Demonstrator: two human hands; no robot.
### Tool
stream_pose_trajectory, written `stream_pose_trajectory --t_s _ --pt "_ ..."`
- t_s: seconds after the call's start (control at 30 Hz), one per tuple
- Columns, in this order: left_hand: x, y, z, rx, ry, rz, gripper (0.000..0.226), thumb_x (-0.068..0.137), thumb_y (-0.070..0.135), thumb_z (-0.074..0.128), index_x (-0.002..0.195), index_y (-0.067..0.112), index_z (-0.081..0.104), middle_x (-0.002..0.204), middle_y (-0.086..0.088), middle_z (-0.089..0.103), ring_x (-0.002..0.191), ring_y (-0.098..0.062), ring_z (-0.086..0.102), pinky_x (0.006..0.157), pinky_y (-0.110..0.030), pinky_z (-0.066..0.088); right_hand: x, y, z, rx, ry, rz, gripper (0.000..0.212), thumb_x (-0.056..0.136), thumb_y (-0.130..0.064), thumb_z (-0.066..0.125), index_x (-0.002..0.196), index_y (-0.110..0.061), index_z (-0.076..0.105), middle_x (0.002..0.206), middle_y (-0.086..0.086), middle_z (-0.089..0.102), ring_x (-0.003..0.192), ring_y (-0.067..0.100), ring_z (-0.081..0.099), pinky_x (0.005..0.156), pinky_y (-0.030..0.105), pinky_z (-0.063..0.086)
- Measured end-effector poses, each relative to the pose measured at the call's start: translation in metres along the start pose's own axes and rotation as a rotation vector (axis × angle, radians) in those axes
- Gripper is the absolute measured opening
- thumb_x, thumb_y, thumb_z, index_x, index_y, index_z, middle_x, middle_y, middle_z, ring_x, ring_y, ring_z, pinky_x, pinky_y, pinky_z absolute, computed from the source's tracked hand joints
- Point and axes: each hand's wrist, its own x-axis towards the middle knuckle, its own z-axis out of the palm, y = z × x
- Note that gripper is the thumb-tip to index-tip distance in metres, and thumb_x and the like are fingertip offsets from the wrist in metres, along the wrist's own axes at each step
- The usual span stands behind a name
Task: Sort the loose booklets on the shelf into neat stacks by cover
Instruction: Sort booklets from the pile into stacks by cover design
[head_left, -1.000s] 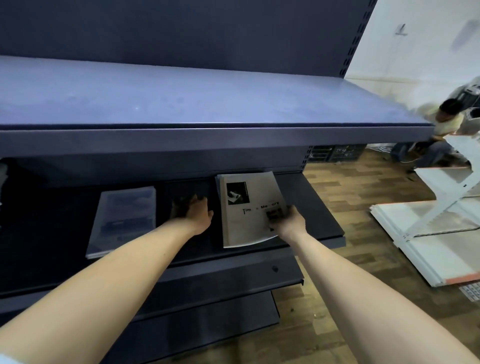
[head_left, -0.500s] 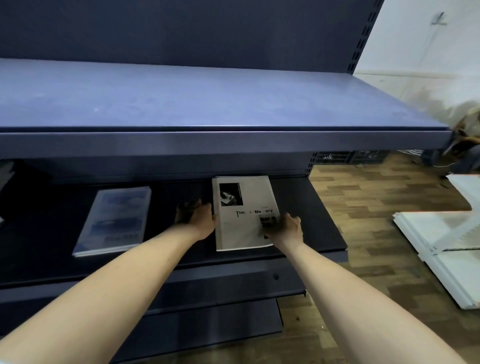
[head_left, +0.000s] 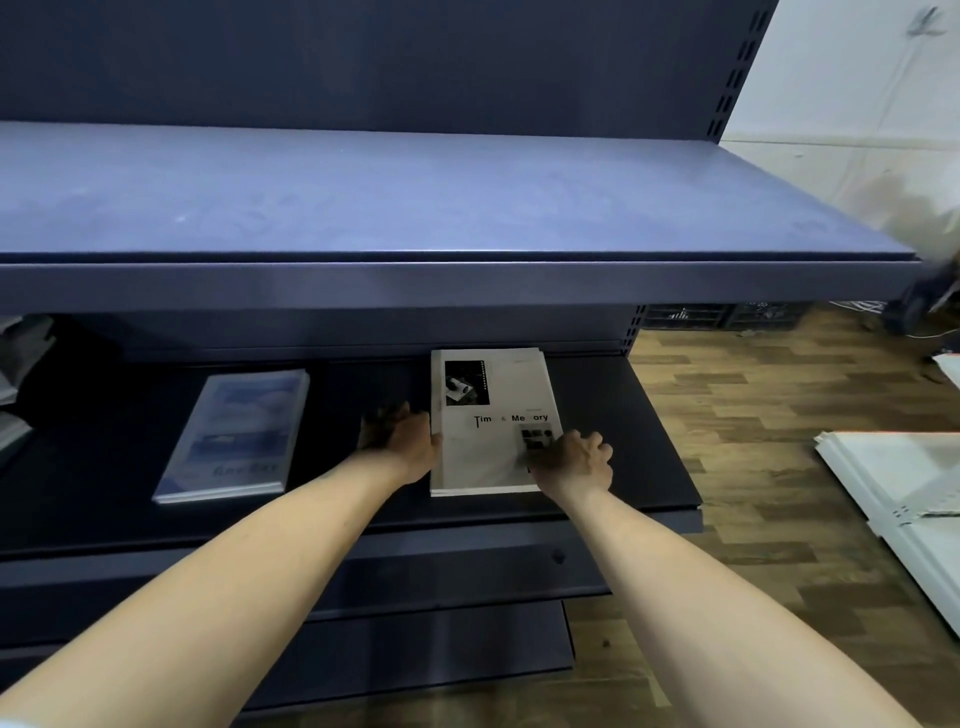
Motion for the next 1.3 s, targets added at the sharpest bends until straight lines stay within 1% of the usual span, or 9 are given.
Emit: stream_pose_trajectory --t_s 0.17,0.37,0.5,0.77,0.83,0.93,1.03,1.13,1.3 --pt "-0.013 -0.003 -0.002 -0.008 -0.004 -0.040 0.051 0.103 0.043 0.032 0.147 0.017 0.037 0.156 -0.010 0.029 0.142 -0.033 0.027 0.114 -0.047 0.024 -0.013 -0.006 0.005 0.029 0.092 -0.238 0.054 0.096 -0.047 0.051 0.135 -0.010 0.045 0.139 0.013 0.042 0.128 0.033 0.039 0.102 0.041 0.039" --pt "-0.028 -0.026 0.001 -0.053 -0.024 -0.121 0.058 0.103 0.045 0.028 0.155 0.022 0.018 0.162 -0.005 0.016 0.149 -0.030 0.015 0.120 -0.051 0.012 -0.036 -0.035 0.008 -0.034 -0.027 -0.465 0.059 0.097 -0.053 0.047 0.143 -0.017 0.040 0.145 0.010 0.041 0.136 0.031 0.035 0.113 0.043 0.031" --pt "-0.051 -0.050 0.001 -0.010 0.016 -0.152 0.054 0.103 0.044 0.025 0.153 0.023 0.024 0.161 -0.004 0.022 0.147 -0.029 0.020 0.120 -0.053 0.008 -0.057 -0.064 0.015 -0.093 -0.084 -0.588 0.062 0.098 -0.056 0.043 0.149 -0.020 0.036 0.153 0.007 0.036 0.143 0.028 0.028 0.116 0.042 0.026" --pt "-0.098 -0.114 0.000 0.000 0.105 -0.321 0.050 0.100 0.044 0.031 0.143 0.019 0.040 0.146 -0.013 0.043 0.133 -0.038 0.038 0.112 -0.052 0.026 -0.111 -0.128 0.028 -0.175 -0.140 -0.772 0.063 0.098 -0.054 0.043 0.152 -0.024 0.033 0.157 0.007 0.033 0.145 0.028 0.028 0.117 0.040 0.026" --pt "-0.114 -0.138 -0.002 -0.005 0.148 -0.352 0.051 0.099 0.043 0.034 0.143 0.019 0.040 0.143 -0.012 0.046 0.129 -0.036 0.042 0.110 -0.051 0.029 -0.130 -0.146 0.031 -0.174 -0.142 -0.828 0.057 0.099 -0.049 0.044 0.149 -0.023 0.039 0.153 0.008 0.039 0.141 0.029 0.035 0.113 0.038 0.031" --pt "-0.136 -0.171 -0.005 -0.006 0.185 -0.411 0.051 0.099 0.043 0.036 0.143 0.017 0.040 0.139 -0.014 0.048 0.127 -0.036 0.042 0.109 -0.051 0.029 -0.156 -0.174 0.039 -0.161 -0.130 -0.897 0.046 0.097 -0.045 0.046 0.136 -0.022 0.053 0.136 0.008 0.056 0.122 0.030 0.052 0.097 0.036 0.044" --pt "-0.158 -0.207 -0.009 -0.022 0.226 -0.473 0.048 0.098 0.041 0.039 0.137 0.015 0.045 0.137 -0.014 0.049 0.128 -0.036 0.041 0.109 -0.051 0.030 -0.181 -0.203 0.050 -0.178 -0.167 -0.939 0.049 0.097 -0.047 0.043 0.138 -0.021 0.049 0.136 0.010 0.054 0.119 0.031 0.053 0.095 0.037 0.048" --pt "-0.181 -0.246 -0.011 -0.042 0.249 -0.514 0.051 0.098 0.044 0.041 0.141 0.016 0.043 0.141 -0.014 0.046 0.133 -0.035 0.037 0.110 -0.051 0.027 -0.211 -0.234 0.063 -0.190 -0.194 -0.987 0.049 0.099 -0.044 0.042 0.139 -0.016 0.047 0.139 0.014 0.052 0.120 0.033 0.053 0.090 0.036 0.047" --pt "-0.211 -0.310 -0.014 -0.048 0.279 -0.562 0.052 0.098 0.046 0.040 0.141 0.016 0.042 0.142 -0.013 0.045 0.135 -0.034 0.036 0.111 -0.050 0.027 -0.267 -0.282 0.085 -0.139 -0.216 -1.011 0.056 0.100 -0.044 0.045 0.147 -0.014 0.039 0.147 0.019 0.042 0.132 0.039 0.043 0.105 0.045 0.041"
